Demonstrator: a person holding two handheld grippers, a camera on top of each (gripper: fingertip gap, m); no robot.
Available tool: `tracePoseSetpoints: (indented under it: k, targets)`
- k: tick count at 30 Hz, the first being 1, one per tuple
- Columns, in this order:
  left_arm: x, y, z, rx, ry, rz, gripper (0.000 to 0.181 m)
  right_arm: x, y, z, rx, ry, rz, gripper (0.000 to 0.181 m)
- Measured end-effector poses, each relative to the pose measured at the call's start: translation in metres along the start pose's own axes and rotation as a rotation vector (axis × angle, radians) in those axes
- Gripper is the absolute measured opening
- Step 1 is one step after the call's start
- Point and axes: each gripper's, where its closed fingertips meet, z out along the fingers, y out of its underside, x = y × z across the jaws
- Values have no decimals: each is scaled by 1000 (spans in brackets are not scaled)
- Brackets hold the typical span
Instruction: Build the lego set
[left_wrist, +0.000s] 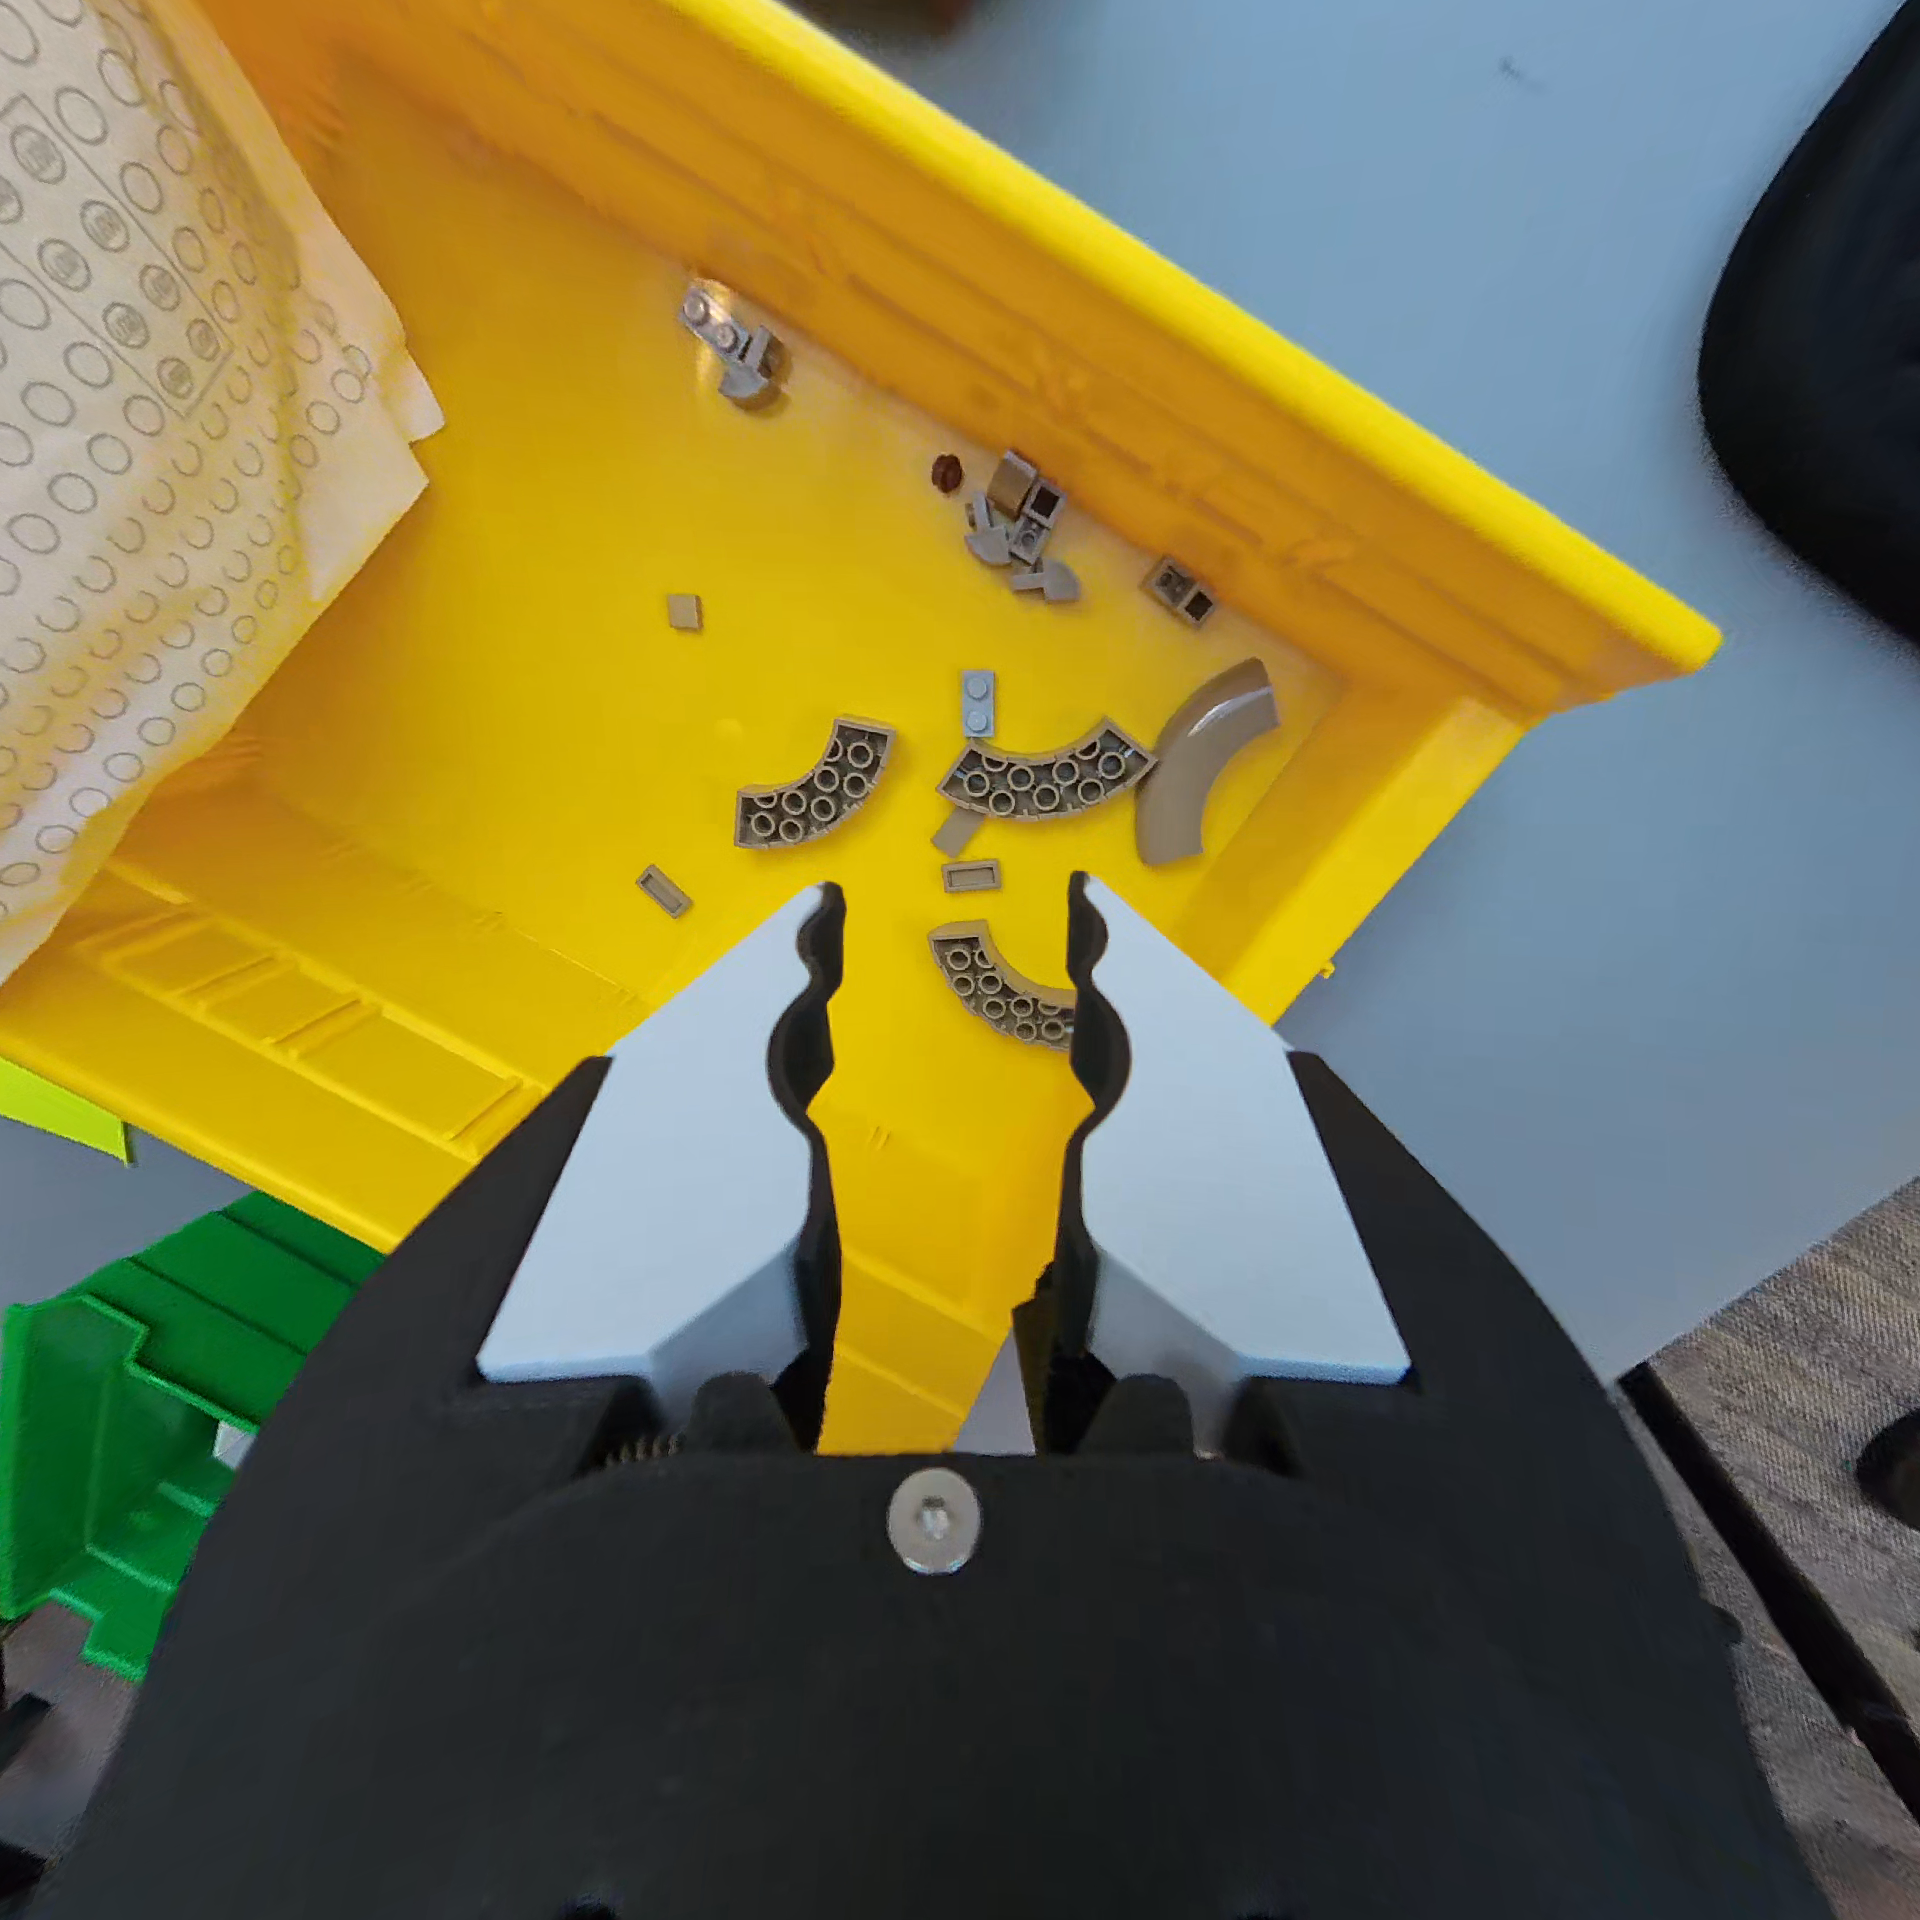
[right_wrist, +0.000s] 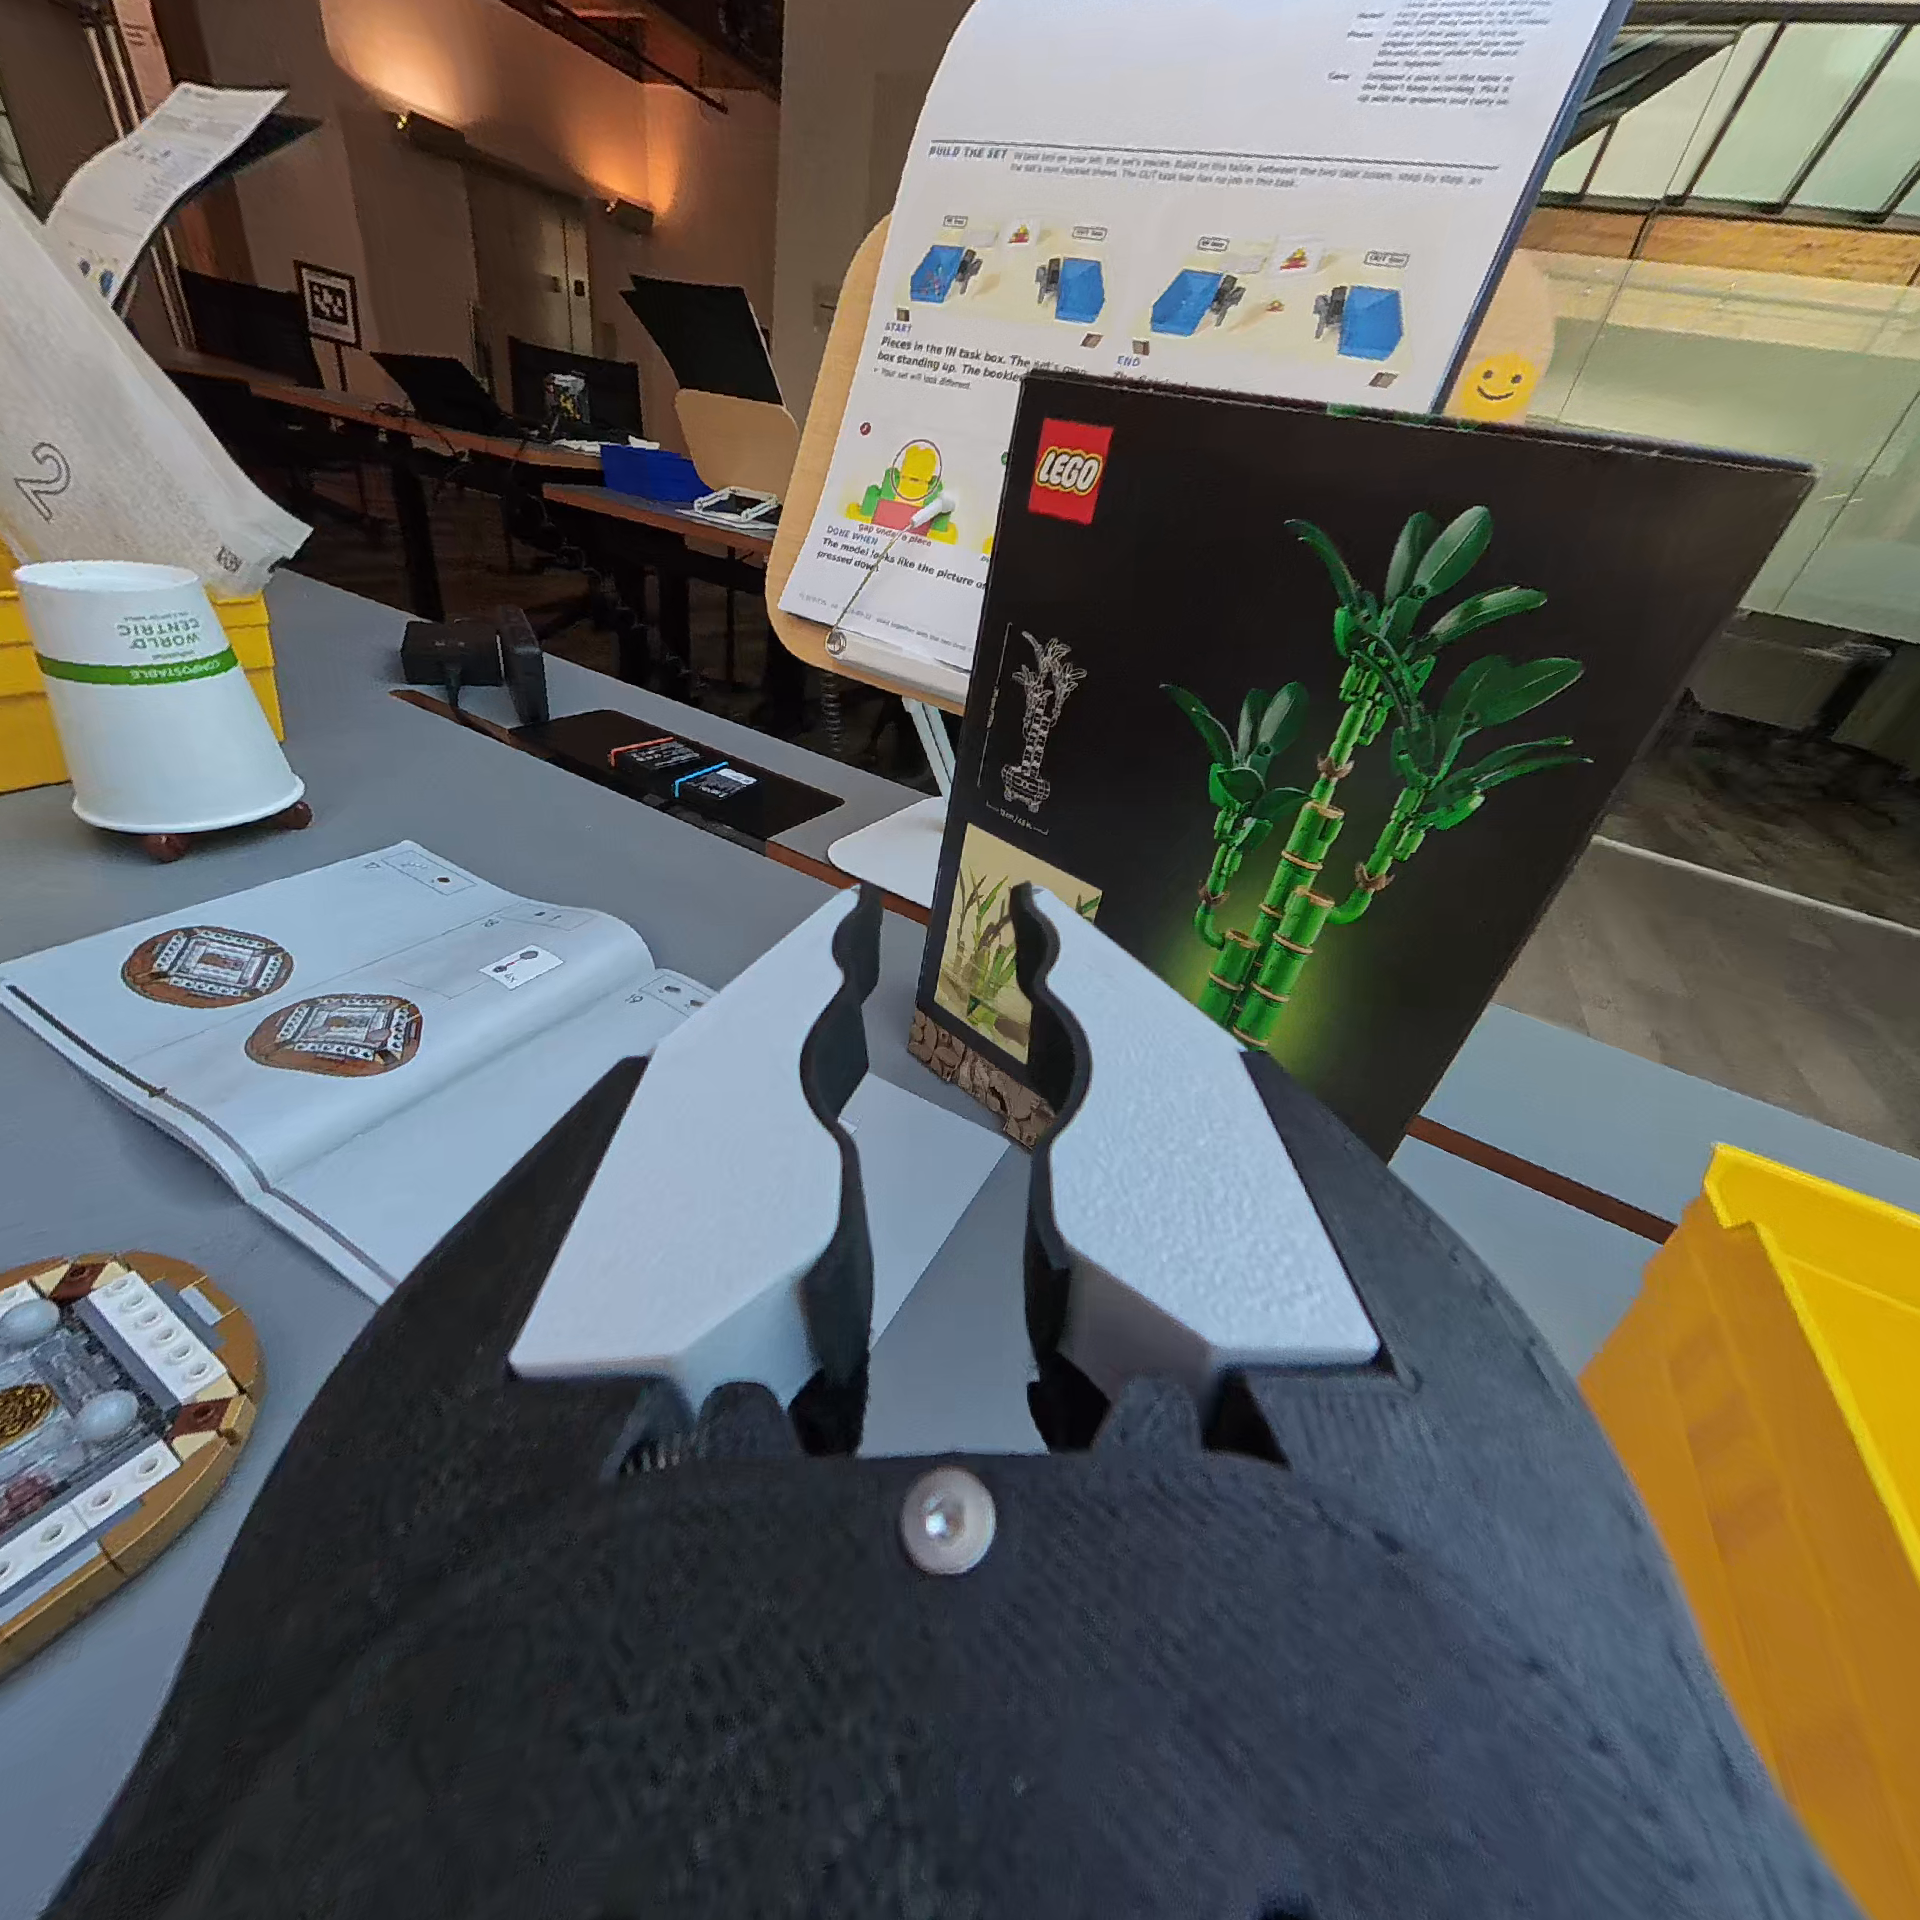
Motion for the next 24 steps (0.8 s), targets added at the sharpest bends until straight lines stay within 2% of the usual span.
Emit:
tracePoseSetpoints:
  k: [3, 6, 13, 20, 24]
  targets:
    - [-1, -3, -2, 0, -16, 28, 40, 5, -9, 3, 18, 16, 32, 25]
    - [6, -27, -1, 141, 36, 66, 36, 7, -18, 7, 36, 24, 61, 25]
    - [2, -40, 28, 256, 77, 105, 37, 4, -29, 16, 30, 21, 70, 24]
    - [16, -38, 56, 233, 144, 119, 34, 0, -35, 21, 27, 19, 56, 25]
    - [19, -40, 67, 234, 130, 107, 33, 0, -35, 22, 28, 18, 55, 25]
